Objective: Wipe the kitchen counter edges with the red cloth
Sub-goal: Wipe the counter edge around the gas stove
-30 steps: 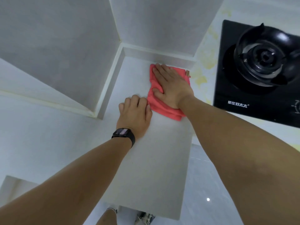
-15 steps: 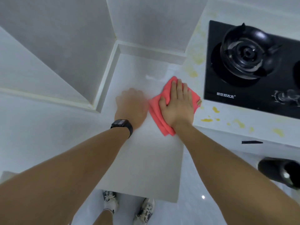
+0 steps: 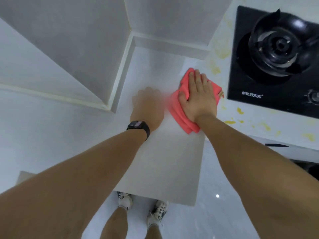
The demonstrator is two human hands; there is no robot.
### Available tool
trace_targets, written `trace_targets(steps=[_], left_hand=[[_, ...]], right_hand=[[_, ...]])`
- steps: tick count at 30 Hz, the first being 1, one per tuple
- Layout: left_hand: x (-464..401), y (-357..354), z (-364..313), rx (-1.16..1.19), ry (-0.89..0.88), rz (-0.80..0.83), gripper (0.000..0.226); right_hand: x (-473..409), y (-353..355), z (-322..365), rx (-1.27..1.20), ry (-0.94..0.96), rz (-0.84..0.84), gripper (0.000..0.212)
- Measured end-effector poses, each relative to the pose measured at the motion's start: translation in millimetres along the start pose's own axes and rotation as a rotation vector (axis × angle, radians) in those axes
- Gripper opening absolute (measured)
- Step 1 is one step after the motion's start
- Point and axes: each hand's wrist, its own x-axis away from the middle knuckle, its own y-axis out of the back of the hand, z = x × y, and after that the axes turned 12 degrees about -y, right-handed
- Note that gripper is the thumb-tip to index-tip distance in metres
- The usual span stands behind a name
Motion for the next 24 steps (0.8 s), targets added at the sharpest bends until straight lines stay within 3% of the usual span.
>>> trace_targets(steps=[11,14,18,24], left_hand=[[-2,-9,0,-0.038,-0.014,-0.051,0.025],[-4,-6,0,-0.03,-0.015,-0.055,0.026],[-3,-6,-1,-0.01,-0.018,-0.052,0.027],[-4,-5,-1,-0.045,-0.054,-0.055,0.025]], right_hand=[[-74,8,32,0.045,0.329,0.021,0.074],[-66,5,38,0.004,0.267,-0.011,0.07],[-30,-1,46,-0.106,-0.003,-0.11,0.07],[13,-9,17,-0.092,0.076,-0.043,0.07]])
